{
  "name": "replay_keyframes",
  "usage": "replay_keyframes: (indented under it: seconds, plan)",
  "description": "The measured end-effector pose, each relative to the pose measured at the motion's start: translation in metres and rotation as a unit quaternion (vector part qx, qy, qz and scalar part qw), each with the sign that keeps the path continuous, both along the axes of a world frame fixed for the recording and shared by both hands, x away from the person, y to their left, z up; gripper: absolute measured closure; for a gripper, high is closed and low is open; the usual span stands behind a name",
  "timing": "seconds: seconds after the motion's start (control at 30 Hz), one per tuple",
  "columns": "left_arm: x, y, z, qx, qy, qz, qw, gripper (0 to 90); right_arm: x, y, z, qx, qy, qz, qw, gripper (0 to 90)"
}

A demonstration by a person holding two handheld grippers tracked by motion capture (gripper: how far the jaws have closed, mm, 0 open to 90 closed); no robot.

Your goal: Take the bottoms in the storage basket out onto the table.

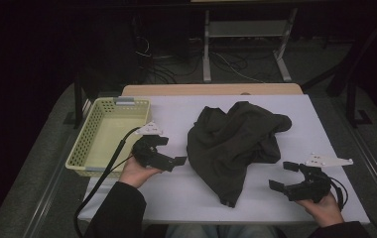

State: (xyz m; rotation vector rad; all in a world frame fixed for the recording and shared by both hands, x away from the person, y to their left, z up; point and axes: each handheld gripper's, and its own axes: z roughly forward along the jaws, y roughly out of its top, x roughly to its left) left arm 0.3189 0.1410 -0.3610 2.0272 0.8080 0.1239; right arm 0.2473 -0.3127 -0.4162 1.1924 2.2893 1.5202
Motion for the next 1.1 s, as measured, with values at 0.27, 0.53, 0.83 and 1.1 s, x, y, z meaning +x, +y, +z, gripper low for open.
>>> replay_keyframes:
  seconds: [0.27,0.53,0.83,1.1]
  plan:
    - [-0.014,0.019,-0.013,-0.01,-0.003,0.024,0.9997,0.0,-0.001,0.0,0.0,0.001,-0.001,-0.002,1.0,0.3]
    - [-0.03,0.029,-0.023,-0.013,-0.015,0.048,0.9986,0.0,0.0,0.0,0.0,0.0,-0.001,-0.002,1.0,0.3]
    - [-0.046,0.033,-0.038,-0.01,-0.009,0.055,0.9984,0.0,-0.001,0.001,0.0,0.0,0.0,-0.002,1.0,0.3]
    - [-0.052,0.031,-0.048,-0.005,-0.007,0.054,0.9985,0.0,0.0,0.001,0.0,-0.001,-0.001,-0.002,1.0,0.3]
